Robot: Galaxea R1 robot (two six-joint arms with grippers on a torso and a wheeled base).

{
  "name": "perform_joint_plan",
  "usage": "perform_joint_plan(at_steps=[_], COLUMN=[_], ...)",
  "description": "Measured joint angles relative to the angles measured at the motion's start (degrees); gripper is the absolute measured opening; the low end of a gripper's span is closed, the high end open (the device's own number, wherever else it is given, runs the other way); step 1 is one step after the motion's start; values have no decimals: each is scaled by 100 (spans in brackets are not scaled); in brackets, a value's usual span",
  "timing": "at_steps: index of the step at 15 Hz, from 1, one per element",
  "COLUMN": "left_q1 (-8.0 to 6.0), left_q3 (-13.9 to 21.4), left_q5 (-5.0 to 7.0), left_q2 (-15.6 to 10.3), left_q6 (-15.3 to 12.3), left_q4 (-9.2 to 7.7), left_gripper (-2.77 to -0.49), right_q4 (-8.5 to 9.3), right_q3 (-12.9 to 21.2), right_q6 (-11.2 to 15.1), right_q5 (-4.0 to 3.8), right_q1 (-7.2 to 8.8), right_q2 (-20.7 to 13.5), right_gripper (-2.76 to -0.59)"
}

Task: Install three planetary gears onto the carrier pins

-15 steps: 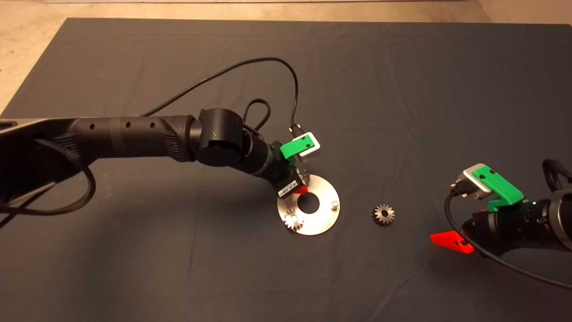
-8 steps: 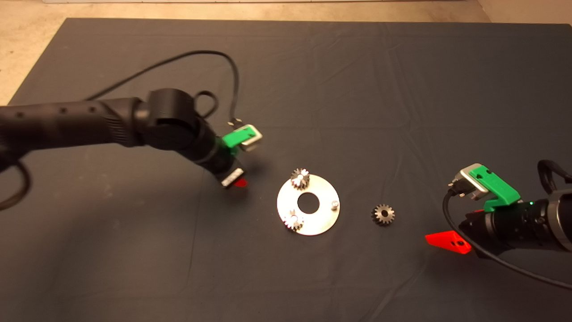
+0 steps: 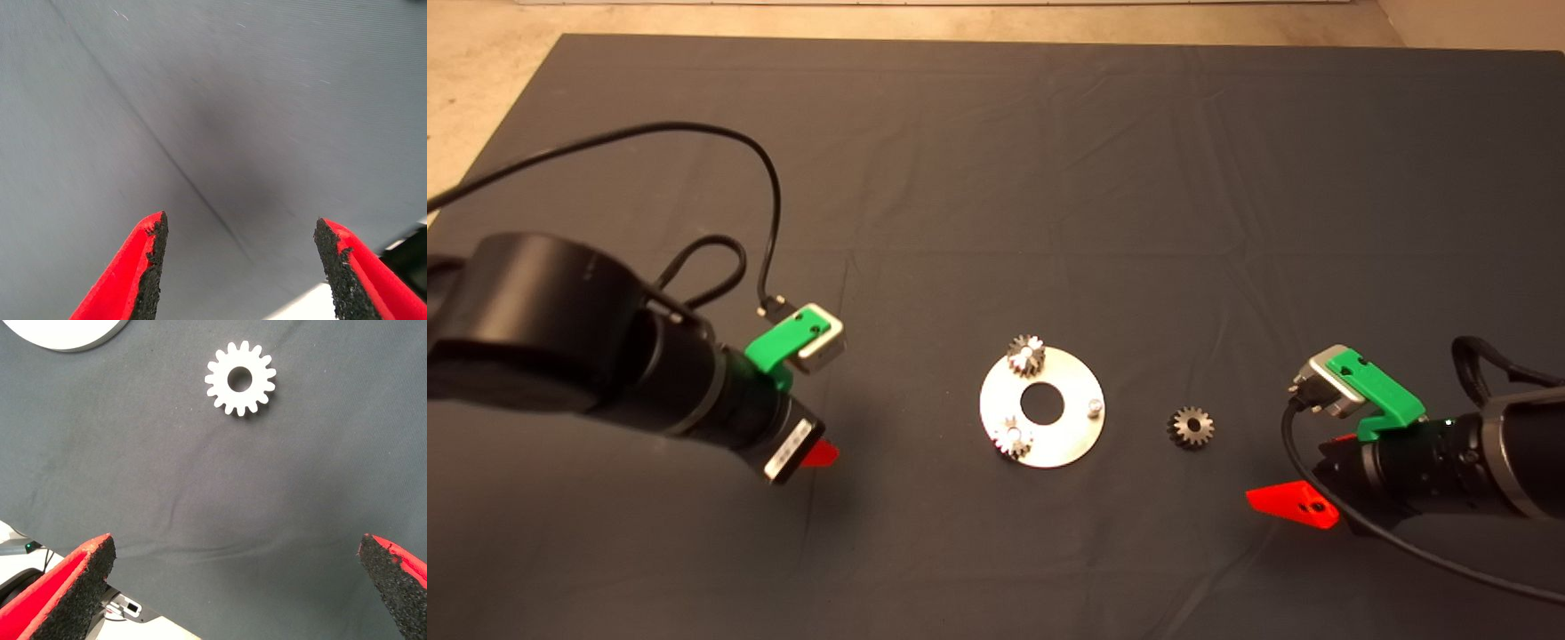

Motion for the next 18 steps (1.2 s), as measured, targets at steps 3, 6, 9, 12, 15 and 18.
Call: perform_joint_plan(at_steps=[3,6,9,12,15,18], left_q1=[-357,-678,-814,-814,-814,-816], left_q3=[594,975,1092,1094,1094,1094], left_q5=[95,128,1,-211,-273,-506], left_q2=[39,169,307,321,321,321], left_q6=[-1069,-1848,-1946,-1946,-1946,-1944], left_q4=[66,260,344,352,367,394], left_gripper=[-178,-177,-177,-177,-177,-177], right_q4=[2,1,-35,-362,-549,-673], right_q3=[-6,-9,-11,-20,-20,-41], right_q6=[0,-1,0,0,-2,-30], right_q5=[-46,-63,-182,-546,-820,-920], right_q1=[-12,-15,-280,-779,-1032,-697], right_q2=[-4,-2,47,501,803,803], right_gripper=[-63,-63,-63,-63,-63,-63])
